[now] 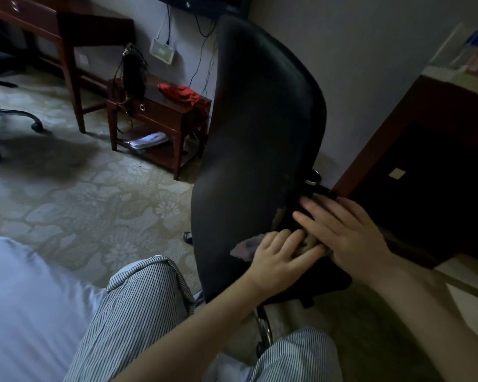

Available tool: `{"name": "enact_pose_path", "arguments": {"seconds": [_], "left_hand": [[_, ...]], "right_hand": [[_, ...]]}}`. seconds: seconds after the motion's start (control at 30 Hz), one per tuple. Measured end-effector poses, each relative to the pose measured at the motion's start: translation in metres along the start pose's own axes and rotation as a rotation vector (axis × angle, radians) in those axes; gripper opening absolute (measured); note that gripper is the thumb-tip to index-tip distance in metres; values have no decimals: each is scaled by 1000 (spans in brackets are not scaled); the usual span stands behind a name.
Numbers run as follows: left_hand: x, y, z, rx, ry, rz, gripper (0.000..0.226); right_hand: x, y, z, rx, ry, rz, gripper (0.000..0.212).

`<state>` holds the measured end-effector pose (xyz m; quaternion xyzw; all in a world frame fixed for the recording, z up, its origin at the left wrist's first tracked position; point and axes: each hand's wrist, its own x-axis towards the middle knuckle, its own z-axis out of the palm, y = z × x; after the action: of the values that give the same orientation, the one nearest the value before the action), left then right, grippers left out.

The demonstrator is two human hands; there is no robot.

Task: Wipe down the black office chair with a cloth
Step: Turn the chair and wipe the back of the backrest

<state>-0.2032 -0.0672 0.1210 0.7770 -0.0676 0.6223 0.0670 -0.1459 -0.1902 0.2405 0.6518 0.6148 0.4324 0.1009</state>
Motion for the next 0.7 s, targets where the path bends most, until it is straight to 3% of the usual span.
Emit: {"name": "enact_pose_path", "arguments": {"seconds": [0.17, 0.4, 0.57, 0.7], "left_hand": [[-5, -17, 6, 194, -60, 145, 22], [-6, -71, -8, 365, -132, 162, 28], [3, -141, -13, 562, -296, 32, 31], [30, -189, -14, 556, -494, -227, 33]], "right_hand": [[-8, -8, 20, 108, -213, 126, 60], [10, -23, 47, 173, -290, 272, 60], [18, -34, 64, 187, -371, 259, 60], [24, -44, 78, 230, -468, 334, 74]]}}
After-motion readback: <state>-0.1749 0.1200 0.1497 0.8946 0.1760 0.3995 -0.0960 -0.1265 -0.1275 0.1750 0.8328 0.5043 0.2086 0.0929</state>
